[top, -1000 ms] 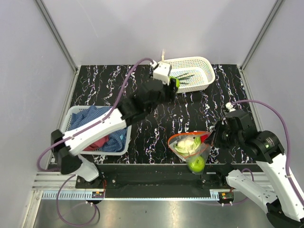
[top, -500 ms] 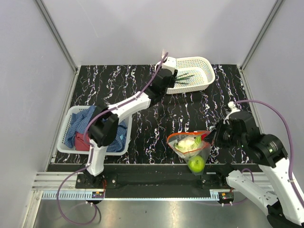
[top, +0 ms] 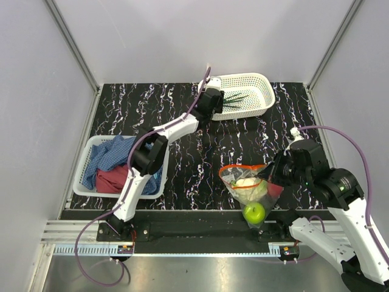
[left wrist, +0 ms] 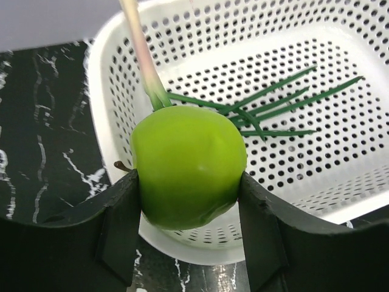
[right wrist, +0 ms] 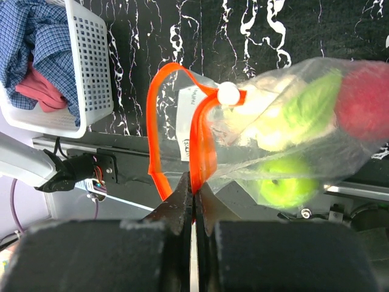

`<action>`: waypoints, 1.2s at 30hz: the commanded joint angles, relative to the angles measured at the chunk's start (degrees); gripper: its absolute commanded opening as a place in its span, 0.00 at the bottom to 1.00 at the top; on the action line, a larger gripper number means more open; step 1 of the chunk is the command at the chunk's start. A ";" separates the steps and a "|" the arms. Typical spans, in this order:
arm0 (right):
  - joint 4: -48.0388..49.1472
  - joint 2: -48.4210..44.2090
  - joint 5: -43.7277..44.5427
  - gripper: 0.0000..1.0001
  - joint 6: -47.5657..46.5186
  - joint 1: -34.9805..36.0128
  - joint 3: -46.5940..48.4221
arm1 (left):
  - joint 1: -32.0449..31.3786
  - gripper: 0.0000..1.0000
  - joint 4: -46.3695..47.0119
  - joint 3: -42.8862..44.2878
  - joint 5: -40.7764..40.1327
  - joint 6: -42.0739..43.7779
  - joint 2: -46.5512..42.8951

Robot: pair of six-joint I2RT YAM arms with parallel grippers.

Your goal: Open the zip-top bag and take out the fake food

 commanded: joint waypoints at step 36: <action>4.19 -0.77 -1.37 0.00 -4.76 0.39 -4.27 | -24.85 0.65 -19.90 -28.63 26.07 -28.43 -49.17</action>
